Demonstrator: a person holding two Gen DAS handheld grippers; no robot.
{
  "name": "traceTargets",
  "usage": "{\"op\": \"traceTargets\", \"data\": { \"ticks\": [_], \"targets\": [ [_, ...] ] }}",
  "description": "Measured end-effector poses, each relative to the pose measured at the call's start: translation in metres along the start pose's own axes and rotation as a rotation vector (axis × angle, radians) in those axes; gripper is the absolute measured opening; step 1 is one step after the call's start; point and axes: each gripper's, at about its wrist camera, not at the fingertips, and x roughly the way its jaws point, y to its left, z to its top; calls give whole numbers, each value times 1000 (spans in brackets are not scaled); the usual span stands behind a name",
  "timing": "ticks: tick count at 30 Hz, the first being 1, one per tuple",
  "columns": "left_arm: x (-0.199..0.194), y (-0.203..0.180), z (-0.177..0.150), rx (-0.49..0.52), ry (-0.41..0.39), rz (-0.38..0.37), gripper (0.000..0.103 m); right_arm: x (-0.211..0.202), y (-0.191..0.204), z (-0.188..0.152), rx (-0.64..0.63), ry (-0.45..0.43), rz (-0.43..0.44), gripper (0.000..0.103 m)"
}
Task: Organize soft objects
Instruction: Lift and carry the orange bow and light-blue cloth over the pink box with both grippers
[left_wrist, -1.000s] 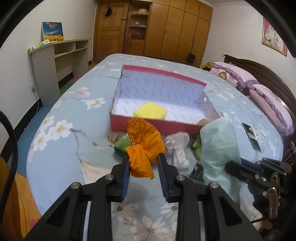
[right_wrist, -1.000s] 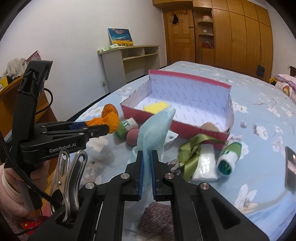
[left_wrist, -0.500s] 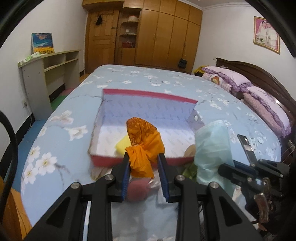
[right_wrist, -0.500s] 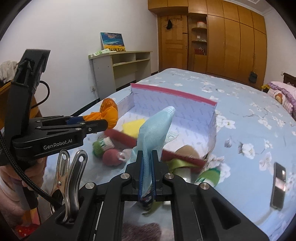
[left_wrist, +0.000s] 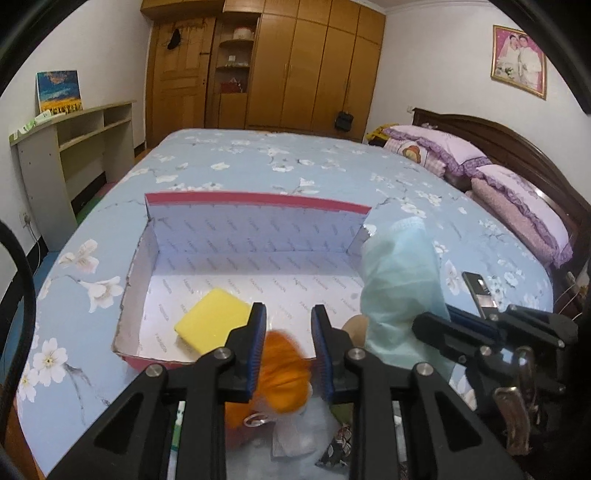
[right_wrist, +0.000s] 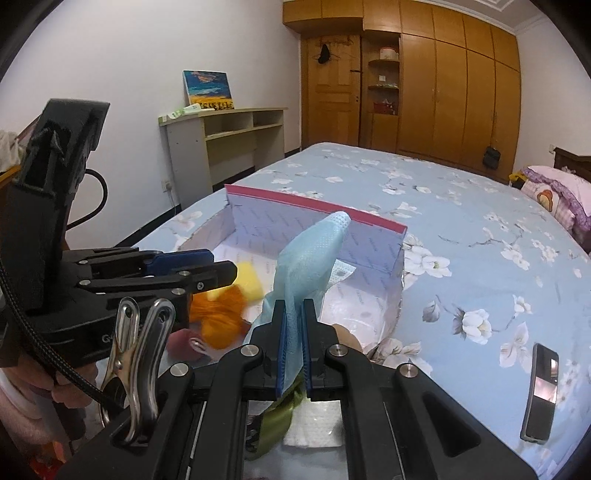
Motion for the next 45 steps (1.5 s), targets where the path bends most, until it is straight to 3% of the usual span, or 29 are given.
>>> {"op": "traceTargets", "data": {
  "ticks": [9,11,16,23,28,34,42,45],
  "targets": [
    [7,14,-11,-18,38,15,27,8,-12,-6,34,12,2,8],
    [5,14,-14,-10,51,20,30,7,-12,-8,35,12,5,8],
    [-2,15,-26,-4,68,26,55,6,-13,-9,45,5,13,8],
    [-2,9,-39,0,93,33,62,5,-15,-12,53,7,15,8],
    [11,2,-44,17,126,54,62,6,-16,-15,58,16,19,8],
    [20,3,-49,27,134,139,61,6,-16,-20,72,15,34,8],
    [10,16,-46,-33,121,99,35,9,-16,-21,82,15,46,8],
    [2,14,-44,-25,98,92,32,9,-16,-21,83,14,46,8]
  ]
}}
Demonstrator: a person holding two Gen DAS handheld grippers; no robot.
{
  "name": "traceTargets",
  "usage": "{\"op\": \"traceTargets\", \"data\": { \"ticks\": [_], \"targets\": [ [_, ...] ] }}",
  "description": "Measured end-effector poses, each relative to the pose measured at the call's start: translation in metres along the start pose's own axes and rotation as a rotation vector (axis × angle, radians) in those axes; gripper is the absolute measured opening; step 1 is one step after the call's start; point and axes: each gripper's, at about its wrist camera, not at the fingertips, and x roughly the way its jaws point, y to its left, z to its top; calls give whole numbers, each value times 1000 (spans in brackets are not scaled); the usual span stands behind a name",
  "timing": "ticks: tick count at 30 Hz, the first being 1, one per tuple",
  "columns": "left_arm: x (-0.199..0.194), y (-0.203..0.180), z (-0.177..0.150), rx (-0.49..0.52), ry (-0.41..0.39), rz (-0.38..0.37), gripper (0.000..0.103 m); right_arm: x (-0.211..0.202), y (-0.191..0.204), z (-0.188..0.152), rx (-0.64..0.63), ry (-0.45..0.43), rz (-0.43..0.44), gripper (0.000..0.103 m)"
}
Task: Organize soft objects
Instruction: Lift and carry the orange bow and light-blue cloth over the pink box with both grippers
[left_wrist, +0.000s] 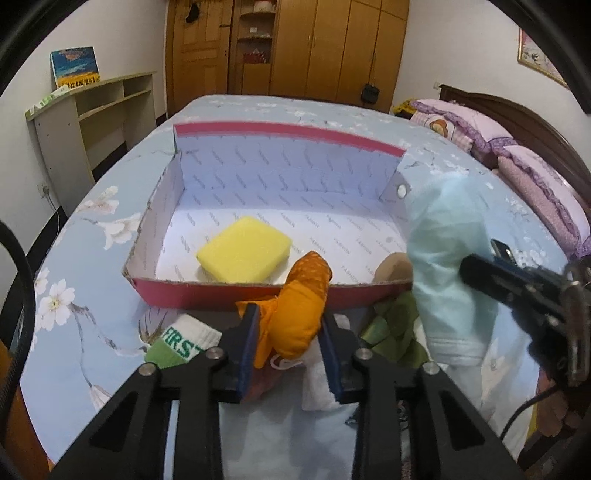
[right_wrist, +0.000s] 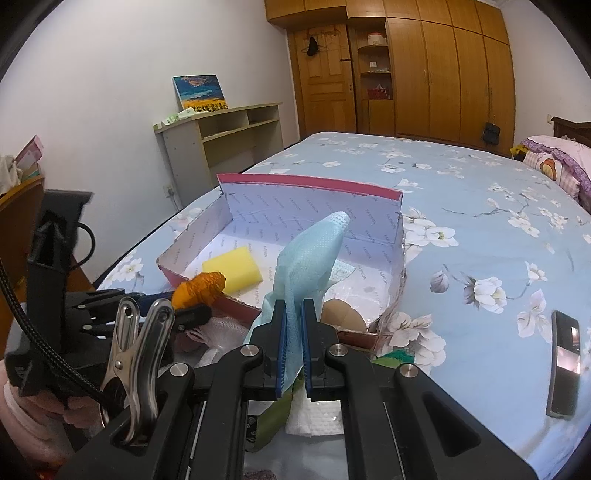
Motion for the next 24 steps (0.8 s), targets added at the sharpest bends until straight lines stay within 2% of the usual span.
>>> {"op": "traceTargets", "data": {
  "ticks": [6,12,24],
  "targets": [
    [-18,-8,13,21,-62,-21,31,-1,-2,0,1,-5,-8,8],
    [-13,-20,35,49,-93,-11,31,-6,-2,2,-5,-12,-15,8],
    [37,-24,48,43,-34,-26,31,-3,-12,13,-15,-16,-50,8]
  ]
}}
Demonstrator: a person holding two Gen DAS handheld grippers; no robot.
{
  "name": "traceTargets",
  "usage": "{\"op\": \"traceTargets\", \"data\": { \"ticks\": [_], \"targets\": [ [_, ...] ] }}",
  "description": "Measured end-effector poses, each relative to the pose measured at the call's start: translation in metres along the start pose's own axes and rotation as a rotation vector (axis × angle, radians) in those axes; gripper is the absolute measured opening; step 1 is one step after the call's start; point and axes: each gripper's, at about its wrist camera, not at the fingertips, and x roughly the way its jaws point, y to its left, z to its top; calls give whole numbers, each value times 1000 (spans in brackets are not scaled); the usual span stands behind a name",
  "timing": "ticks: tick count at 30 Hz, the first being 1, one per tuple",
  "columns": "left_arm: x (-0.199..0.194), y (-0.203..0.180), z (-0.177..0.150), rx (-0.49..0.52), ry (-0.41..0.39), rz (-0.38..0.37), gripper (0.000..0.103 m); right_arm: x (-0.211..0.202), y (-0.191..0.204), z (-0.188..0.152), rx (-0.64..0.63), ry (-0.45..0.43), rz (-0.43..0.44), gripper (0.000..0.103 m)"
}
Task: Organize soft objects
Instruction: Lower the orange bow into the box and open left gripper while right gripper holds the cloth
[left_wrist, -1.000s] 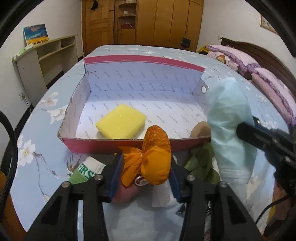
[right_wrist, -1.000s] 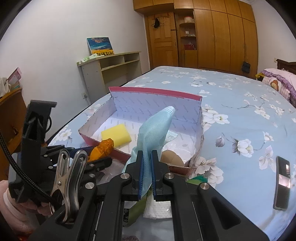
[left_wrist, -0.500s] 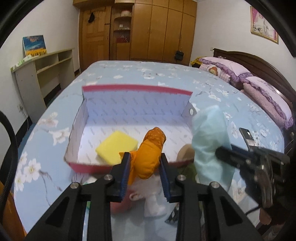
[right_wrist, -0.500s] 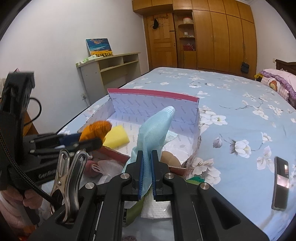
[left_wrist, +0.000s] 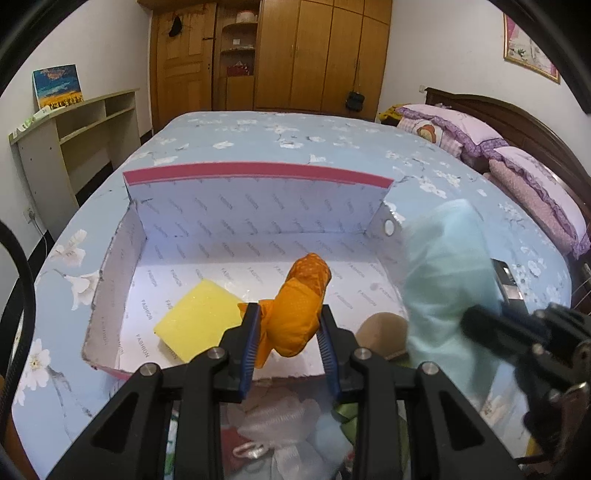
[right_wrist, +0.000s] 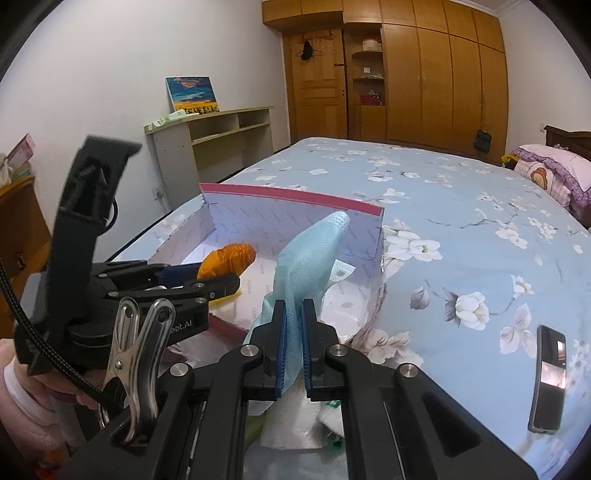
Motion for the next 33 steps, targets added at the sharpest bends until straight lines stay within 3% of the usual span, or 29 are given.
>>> {"op": "traceTargets", "data": {
  "ticks": [5,9,15,26,33],
  "targets": [
    [16,5,-1,-23,18,8,33,9,-5,6,-9,8,-14,8],
    [18,6,-3,-15,-5,7,46,18,-5,12,-15,10,-13,8],
    [17,0,-6,22,-16,1,58,35,-8,18,-15,17,-19,8],
    [10,7,-6,-33,-18,-41,58,74,-25,29,-29,61,-62,8],
    [7,10,-4,-42,-15,-30,58,91,-28,24,-29,101,-55,8]
  ]
}}
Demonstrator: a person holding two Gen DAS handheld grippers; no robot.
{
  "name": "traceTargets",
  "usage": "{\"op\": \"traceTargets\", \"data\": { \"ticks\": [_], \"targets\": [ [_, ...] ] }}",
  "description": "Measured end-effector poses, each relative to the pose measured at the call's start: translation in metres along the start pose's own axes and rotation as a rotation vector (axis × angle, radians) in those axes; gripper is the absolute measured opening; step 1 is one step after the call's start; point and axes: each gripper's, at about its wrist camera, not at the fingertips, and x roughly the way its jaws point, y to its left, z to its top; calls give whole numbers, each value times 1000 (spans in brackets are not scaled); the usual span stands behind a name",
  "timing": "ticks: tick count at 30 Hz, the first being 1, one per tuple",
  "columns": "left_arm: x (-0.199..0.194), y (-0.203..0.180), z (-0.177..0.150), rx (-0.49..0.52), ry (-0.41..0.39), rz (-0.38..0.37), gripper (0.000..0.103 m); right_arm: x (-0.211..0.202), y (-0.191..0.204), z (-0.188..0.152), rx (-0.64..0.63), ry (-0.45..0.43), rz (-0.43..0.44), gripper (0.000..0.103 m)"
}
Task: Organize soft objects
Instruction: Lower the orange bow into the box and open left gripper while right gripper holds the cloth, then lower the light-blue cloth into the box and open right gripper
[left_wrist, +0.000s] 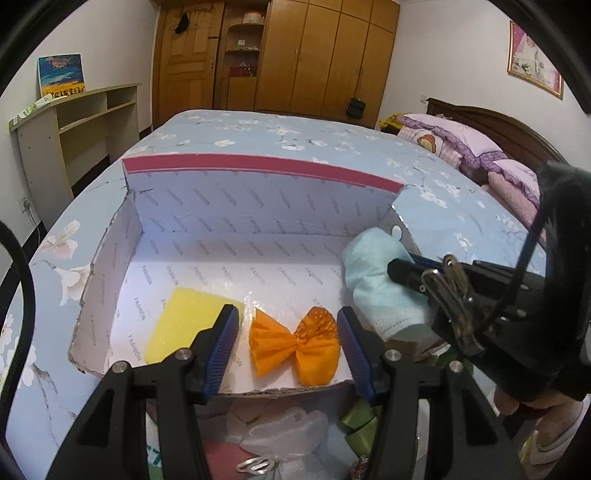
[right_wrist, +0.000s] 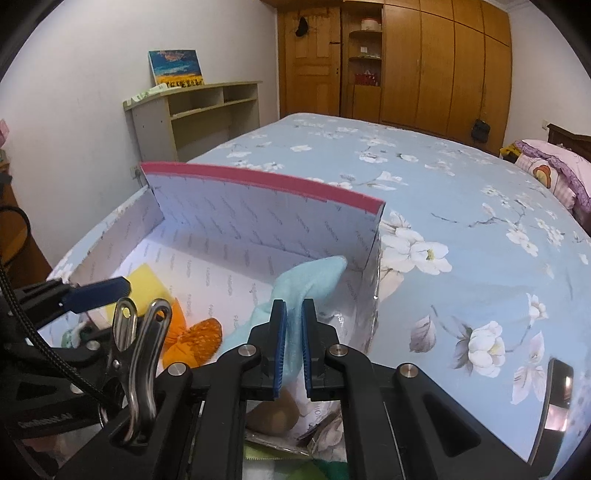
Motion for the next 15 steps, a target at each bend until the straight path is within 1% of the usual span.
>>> {"op": "traceTargets", "data": {
  "ticks": [5,6,7,9,11,15],
  "targets": [
    [-4,3,-3,-4,5,8,58,5,-3,-5,7,18,-4,9],
    [-6,4,-3,-5,5,7,58,4,-4,-5,15,20,-2,13],
    [-7,4,-4,-5,8,7,58,3,-6,-5,24,17,-4,20],
    [-10,5,-5,-2,13,8,58,-1,-8,-4,38,2,1,25],
    [-15,6,-9,1,17,26,58,-7,-7,-4,41,-16,9,28],
    [-23,9,-16,2,23,43,58,-17,-2,-5,34,-38,0,35]
  ]
}}
